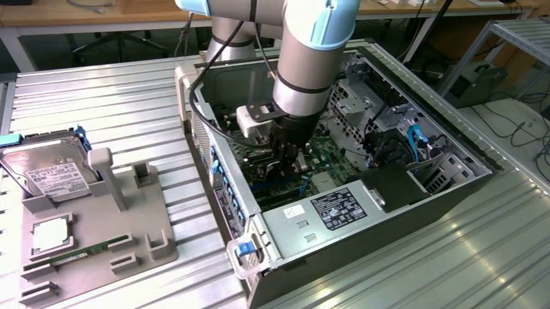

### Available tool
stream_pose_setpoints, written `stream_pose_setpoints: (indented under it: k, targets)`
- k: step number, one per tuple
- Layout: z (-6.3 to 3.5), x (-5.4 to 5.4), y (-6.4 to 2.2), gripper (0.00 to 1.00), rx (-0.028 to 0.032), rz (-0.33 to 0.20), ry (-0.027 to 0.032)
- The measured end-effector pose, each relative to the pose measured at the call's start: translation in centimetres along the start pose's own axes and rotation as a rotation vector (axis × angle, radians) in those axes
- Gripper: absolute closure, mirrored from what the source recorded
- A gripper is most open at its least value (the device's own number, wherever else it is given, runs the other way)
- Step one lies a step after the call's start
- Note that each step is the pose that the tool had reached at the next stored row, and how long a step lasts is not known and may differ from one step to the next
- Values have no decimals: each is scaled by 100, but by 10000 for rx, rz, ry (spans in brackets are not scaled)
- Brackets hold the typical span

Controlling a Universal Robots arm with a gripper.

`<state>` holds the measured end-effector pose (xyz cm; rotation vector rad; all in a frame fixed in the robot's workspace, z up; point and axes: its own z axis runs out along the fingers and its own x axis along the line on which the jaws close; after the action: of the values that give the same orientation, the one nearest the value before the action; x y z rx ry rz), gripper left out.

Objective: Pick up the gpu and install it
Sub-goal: 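Insert the gpu into the slot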

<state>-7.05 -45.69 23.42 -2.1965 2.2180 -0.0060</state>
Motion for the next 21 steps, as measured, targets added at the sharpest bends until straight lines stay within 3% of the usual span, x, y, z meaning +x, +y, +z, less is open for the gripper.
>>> stream_pose_setpoints:
  k: [5, 12, 13, 14, 15, 16, 21]
  targets:
    - [87, 1, 7, 73, -3, -13, 7]
    - [90, 1, 7, 73, -1, -12, 2]
    - [104, -5, 5, 72, 17, -11, -41]
    - [104, -4, 5, 72, 13, -12, -31]
    - [93, -3, 6, 72, 5, -11, -11]
    - [76, 0, 7, 65, -5, -12, 11]
    - [-77, -3, 4, 65, 17, -13, 16]
